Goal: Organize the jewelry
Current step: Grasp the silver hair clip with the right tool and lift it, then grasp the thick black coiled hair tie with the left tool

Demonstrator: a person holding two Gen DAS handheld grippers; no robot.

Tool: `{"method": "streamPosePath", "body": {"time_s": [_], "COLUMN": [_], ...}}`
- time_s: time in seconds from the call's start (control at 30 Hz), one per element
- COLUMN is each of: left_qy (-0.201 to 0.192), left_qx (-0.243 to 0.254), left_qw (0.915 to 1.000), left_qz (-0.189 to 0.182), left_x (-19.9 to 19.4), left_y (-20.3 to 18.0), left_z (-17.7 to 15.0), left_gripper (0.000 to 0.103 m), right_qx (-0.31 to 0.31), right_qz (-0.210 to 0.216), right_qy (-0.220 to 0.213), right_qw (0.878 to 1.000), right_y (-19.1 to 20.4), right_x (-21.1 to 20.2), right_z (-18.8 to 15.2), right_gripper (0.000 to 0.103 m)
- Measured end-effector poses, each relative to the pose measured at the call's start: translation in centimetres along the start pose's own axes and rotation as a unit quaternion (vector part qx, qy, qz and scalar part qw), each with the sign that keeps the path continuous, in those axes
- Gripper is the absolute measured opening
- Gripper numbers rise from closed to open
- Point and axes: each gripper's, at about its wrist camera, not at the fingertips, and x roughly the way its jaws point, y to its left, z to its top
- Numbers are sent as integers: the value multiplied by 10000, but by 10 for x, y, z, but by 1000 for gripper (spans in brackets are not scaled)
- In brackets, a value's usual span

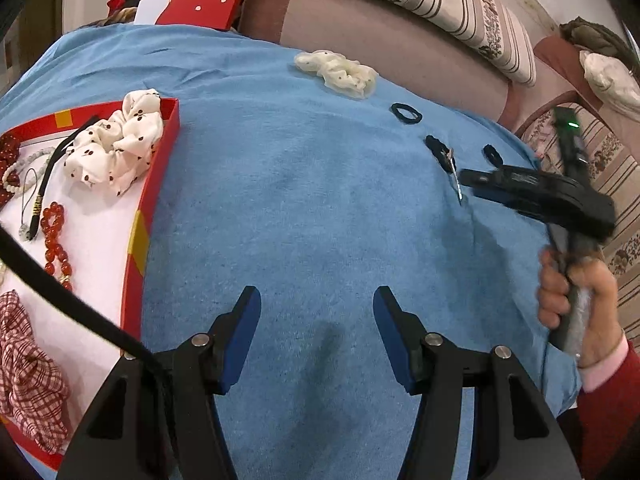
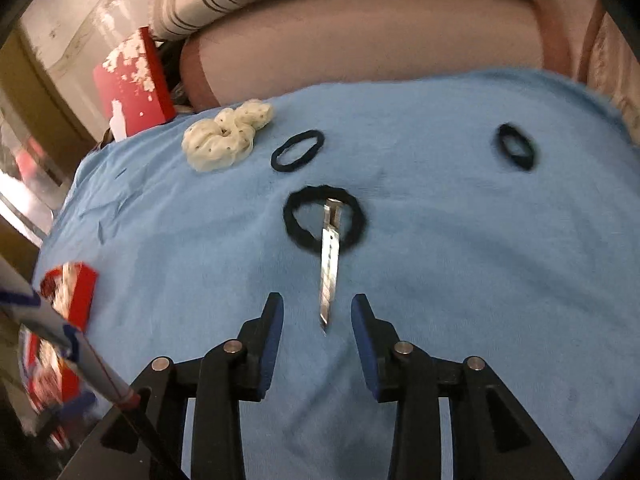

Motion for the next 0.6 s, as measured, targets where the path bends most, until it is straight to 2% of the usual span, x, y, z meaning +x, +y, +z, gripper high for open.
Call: {"method": "streamPosePath", "body": {"time_s": [0.03, 0.07, 0.1, 0.2, 0.37, 0.4, 0.53, 0.6], "left_qy": [-8, -29, -49, -107, -14, -5, 70, 151], "left_qx": [-6, -16, -20, 10, 9, 20, 213, 310], "left_qw": [10000, 10000, 10000, 9999, 9998, 9997, 9994, 9990], "left_qz": [-7, -17, -26, -52, -222, -260, -263, -286], "left_x": [0, 0, 0, -2, 5, 7, 29, 48], "left_y": [0, -1, -2, -6, -22, -27, -57, -77], "left_z": [2, 3, 5, 11, 30, 36, 62, 79], "left_gripper": [57, 57, 57, 57, 58, 60, 63, 63], "right_qx": [56, 140, 254, 353, 501, 496, 411, 473], "right_qz": [-88, -116, -57, -19, -15, -128, -384, -357], "right_qy": [45, 66, 106, 98, 110, 114, 33, 100], "right_qw": [9999, 9998, 9996, 9993, 9987, 9986, 9984, 9982], "right_y": [5, 3, -2, -9, -24, -25, -32, -40], "right_x": [8, 12, 12, 2, -43, -53, -63, -57], "right_z": [1, 2, -2, -13, -46, -56, -72, -73], "right_gripper": [36, 15, 8, 7, 7, 7, 7, 7]}}
